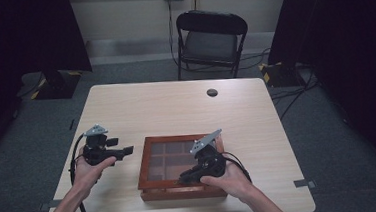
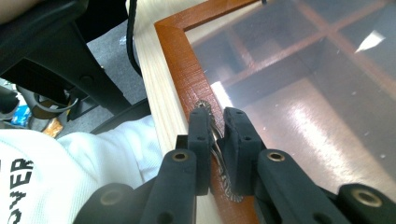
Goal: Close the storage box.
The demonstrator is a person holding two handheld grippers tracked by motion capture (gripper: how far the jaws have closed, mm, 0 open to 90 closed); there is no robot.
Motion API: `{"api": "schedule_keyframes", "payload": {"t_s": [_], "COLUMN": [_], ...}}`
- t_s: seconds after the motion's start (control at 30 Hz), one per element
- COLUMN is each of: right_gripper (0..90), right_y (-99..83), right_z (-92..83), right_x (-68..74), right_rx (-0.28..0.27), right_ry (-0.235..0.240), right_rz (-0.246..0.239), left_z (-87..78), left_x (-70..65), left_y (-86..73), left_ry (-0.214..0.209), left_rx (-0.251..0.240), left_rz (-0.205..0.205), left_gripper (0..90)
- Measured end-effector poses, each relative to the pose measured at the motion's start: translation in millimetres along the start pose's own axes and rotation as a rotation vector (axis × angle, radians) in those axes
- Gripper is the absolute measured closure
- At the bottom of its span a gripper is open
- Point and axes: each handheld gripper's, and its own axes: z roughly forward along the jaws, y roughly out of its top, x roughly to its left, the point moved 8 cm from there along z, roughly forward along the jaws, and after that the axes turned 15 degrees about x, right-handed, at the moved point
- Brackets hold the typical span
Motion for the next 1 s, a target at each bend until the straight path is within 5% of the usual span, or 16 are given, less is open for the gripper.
{"api": "schedule_keyframes", "payload": {"t_s": [0.67, 0.8, 1.0], "right_gripper": [81.1, 55.3, 47.1], "right_y": [-11.5, -9.1, -3.5], "right_z": [25.7, 20.9, -1.3], "right_x": [-5.9, -9.8, -22.5], "right_rx": [0.055, 0.015, -0.097], "right_ry": [0.011, 0.001, -0.040], "right_rz": [0.034, 0.057, 0.106], "left_z": [1.2, 1.1, 3.0], "left_x": [2.0, 3.9, 5.3], "left_y": [-2.1, -2.9, -3.1], "left_ry": [0.004, -0.003, 0.000], "left_rx": [0.012, 0.013, 0.031], "left_rz": [-0.001, -0.010, -0.004], "left_gripper": [19.5, 19.4, 18.9]}}
